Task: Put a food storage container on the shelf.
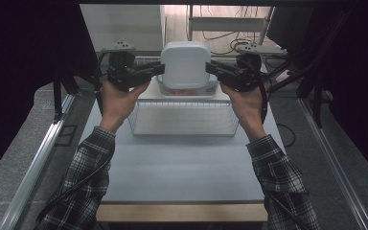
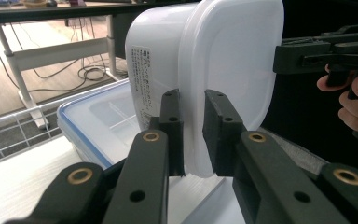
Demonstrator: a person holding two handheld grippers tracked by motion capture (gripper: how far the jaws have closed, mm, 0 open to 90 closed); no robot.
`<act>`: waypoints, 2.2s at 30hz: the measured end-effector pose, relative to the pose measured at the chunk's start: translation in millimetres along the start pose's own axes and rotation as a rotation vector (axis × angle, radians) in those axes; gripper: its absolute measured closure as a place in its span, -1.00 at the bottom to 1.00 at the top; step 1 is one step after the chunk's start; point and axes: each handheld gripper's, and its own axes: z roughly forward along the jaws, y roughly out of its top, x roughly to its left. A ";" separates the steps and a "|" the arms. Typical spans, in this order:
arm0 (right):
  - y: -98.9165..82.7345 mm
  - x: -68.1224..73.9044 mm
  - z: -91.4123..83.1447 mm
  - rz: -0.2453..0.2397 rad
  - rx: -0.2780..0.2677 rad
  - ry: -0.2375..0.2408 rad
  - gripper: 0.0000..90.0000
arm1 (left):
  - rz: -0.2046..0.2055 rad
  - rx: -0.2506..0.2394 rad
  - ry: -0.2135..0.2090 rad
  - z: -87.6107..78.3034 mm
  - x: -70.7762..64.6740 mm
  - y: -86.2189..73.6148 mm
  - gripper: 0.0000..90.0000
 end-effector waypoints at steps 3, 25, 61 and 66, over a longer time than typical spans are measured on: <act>1.3 -3.5 4.7 0.007 0.002 -0.007 0.70 | -0.007 0.007 0.005 4.3 3.9 2.1 0.74; 6.2 -21.0 23.4 0.062 0.001 -0.039 0.54 | -0.030 0.020 0.008 23.9 15.0 13.3 0.65; 15.5 -30.9 51.4 0.096 0.052 -0.059 0.24 | -0.100 0.042 0.060 54.8 31.8 27.8 0.23; 16.7 -33.0 53.7 0.108 0.065 -0.061 0.15 | -0.094 0.065 0.090 61.6 32.8 29.0 0.10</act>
